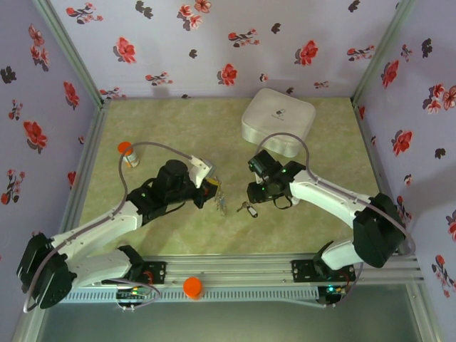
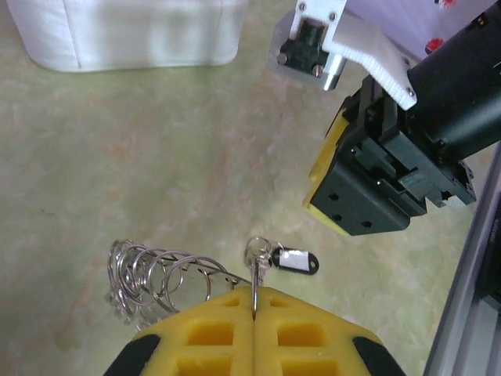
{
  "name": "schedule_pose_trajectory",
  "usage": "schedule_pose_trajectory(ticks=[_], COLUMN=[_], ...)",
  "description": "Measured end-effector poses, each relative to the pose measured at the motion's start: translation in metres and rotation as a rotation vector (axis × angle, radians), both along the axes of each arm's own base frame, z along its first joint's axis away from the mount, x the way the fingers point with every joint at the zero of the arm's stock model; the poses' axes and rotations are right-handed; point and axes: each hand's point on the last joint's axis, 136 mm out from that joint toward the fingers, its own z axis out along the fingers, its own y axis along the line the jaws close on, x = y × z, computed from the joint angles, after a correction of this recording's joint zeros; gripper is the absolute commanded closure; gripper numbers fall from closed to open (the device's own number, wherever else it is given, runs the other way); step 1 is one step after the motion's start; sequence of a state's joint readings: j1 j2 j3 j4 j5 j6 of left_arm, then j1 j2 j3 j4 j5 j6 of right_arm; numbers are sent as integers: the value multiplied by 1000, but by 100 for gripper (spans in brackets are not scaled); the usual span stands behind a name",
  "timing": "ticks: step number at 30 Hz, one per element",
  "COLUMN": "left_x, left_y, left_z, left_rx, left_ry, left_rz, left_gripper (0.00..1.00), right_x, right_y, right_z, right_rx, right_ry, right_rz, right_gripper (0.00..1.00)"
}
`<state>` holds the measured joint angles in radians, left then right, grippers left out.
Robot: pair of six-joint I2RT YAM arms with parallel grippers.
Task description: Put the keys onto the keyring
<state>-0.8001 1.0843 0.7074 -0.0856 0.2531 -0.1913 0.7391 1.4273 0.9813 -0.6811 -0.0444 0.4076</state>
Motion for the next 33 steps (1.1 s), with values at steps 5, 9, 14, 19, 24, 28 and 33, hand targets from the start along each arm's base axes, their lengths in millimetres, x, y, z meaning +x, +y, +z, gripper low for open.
schedule_pose_trajectory(ticks=[5,9,14,19,24,28,33], left_x=[0,1,0,-1,-4,-7,-8], left_y=[-2,-4,-3,-3,1,3,4], left_z=[-1,-4,-6,-5,-2,2,4], left_rx=[18,31,36,34,22,1,-8], left_ry=[48,69,81,77,62,40,30], left_rz=[-5,-9,-14,-14,-16,-16,-17], left_gripper=[100,100,100,100,100,100,100], right_x=[-3,-13,-23,-15,-9,-10,-11], right_y=[2,4,4,9,19,18,15], right_z=[-1,-12,-35,-44,-49,-57,-64], right_rx=[19,20,-32,-23,11,-12,-42], right_ry=[29,77,137,140,136,146,155], right_rz=[-34,-59,-79,-121,-113,-97,-86], right_gripper=[59,57,57,68,71,70,76])
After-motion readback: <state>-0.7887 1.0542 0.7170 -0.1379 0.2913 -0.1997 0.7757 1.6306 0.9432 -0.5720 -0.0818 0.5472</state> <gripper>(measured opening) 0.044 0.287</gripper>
